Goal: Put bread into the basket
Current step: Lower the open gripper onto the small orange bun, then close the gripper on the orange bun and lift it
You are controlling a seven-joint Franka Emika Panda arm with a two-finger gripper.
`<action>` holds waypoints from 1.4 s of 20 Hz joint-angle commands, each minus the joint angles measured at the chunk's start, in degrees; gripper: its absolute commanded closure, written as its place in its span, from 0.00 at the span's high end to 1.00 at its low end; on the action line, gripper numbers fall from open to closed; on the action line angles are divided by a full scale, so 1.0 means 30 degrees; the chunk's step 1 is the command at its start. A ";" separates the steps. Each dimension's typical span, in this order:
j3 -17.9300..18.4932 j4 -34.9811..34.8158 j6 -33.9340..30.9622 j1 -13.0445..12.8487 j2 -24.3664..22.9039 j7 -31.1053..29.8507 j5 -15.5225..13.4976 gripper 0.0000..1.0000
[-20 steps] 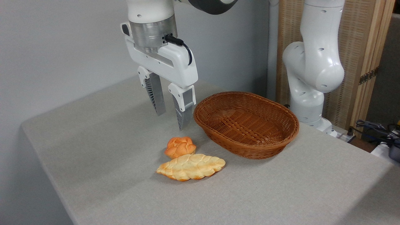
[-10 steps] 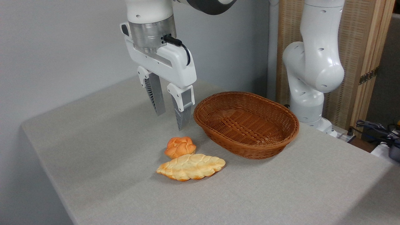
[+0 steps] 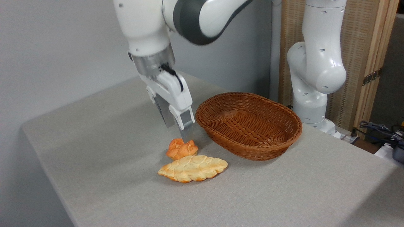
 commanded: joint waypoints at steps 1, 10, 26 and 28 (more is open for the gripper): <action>0.0148 -0.1910 0.1970 -0.0845 -0.0239 0.0401 -0.0189 1.00; 0.0148 -0.2500 0.3498 -0.1549 0.1283 0.0401 -0.0189 1.00; 0.0148 -0.2383 0.3354 -0.1901 0.1490 0.0723 -0.0013 0.48; 0.0148 -0.2208 0.3208 -0.1901 0.1256 0.0694 -0.0013 0.50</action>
